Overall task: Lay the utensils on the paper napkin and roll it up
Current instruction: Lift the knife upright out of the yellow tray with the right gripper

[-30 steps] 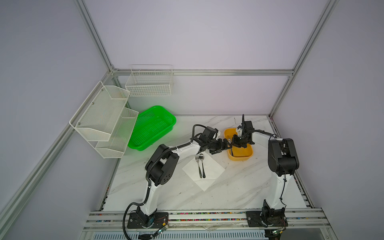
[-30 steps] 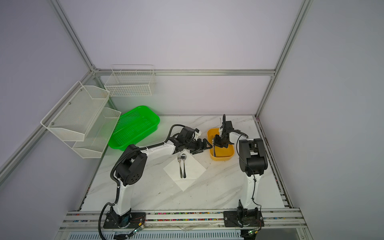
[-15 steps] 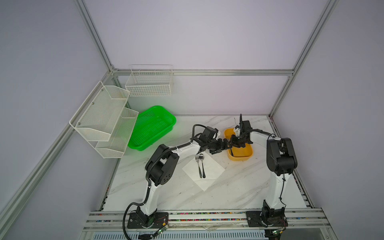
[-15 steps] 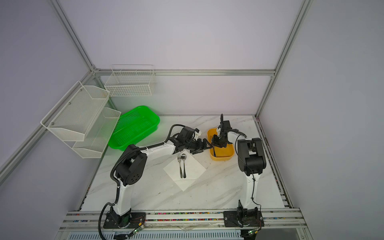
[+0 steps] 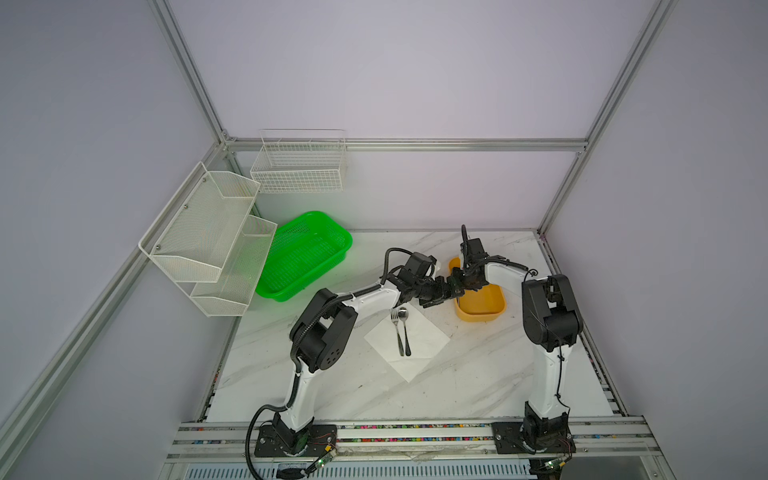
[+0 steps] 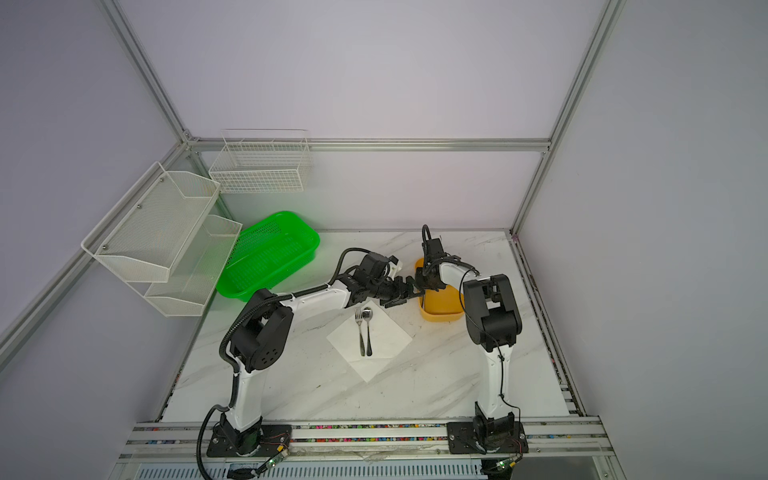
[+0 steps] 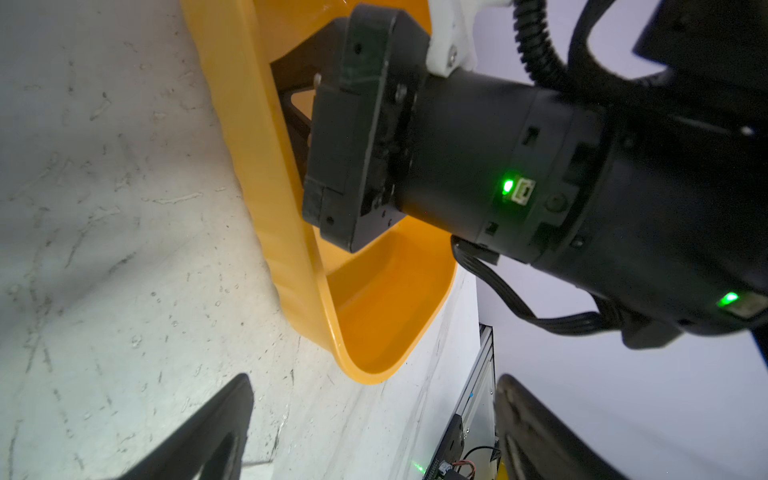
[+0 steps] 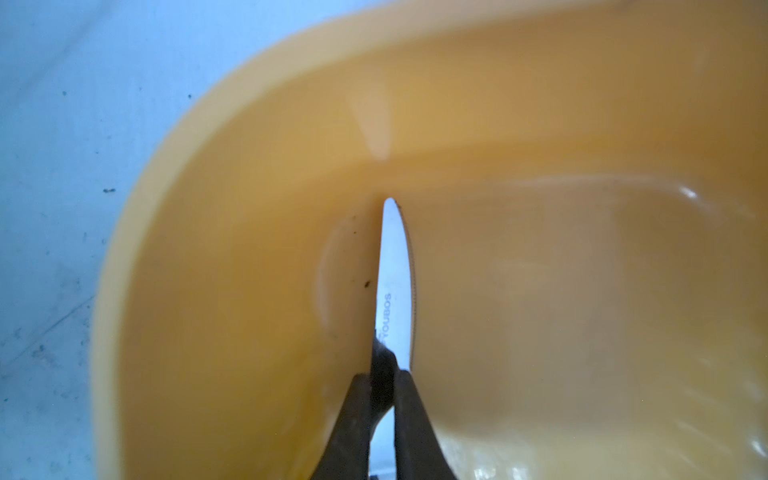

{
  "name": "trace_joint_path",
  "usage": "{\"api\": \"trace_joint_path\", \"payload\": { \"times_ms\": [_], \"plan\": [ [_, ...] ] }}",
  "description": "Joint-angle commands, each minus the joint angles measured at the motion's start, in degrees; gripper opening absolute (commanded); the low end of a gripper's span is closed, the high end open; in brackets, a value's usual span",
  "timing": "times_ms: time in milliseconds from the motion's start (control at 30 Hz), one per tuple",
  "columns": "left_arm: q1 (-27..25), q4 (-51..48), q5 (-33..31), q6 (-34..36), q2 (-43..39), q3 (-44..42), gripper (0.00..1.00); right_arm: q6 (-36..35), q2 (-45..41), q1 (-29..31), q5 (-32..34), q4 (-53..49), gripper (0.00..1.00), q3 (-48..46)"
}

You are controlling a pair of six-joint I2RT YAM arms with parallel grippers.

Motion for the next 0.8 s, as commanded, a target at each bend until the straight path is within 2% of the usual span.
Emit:
{"api": "trace_joint_path", "payload": {
  "times_ms": [0, 100, 267, 400, 533, 767],
  "plan": [
    [-0.28, 2.13, 0.01, -0.31, -3.25, 0.30, 0.90, 1.24, 4.58, -0.89, 4.00, -8.61, 0.12, -3.18],
    [-0.29, 2.14, 0.08, -0.27, -3.34, 0.30, 0.90, 1.63, 3.68, -1.16, 3.60, -8.32, 0.11, -2.87],
    [-0.29, 2.13, 0.17, -0.27, -3.32, 0.30, 0.90, 2.14, 3.28, -2.30, -1.69, -7.80, 0.14, -3.17],
    [-0.25, 2.17, 0.25, -0.29, -3.16, 0.39, 0.90, 1.67, 4.24, -1.87, 0.82, -10.93, 0.20, -2.17],
    [-0.25, 2.13, 0.25, -0.27, -3.23, 0.30, 0.90, 1.79, 3.14, -1.93, -4.76, -8.96, 0.23, -4.03],
    [-0.29, 1.96, 0.25, -0.09, -3.34, 0.30, 0.90, 4.15, 1.68, -2.02, -7.14, -7.34, 0.24, -4.21]
  ]
}}
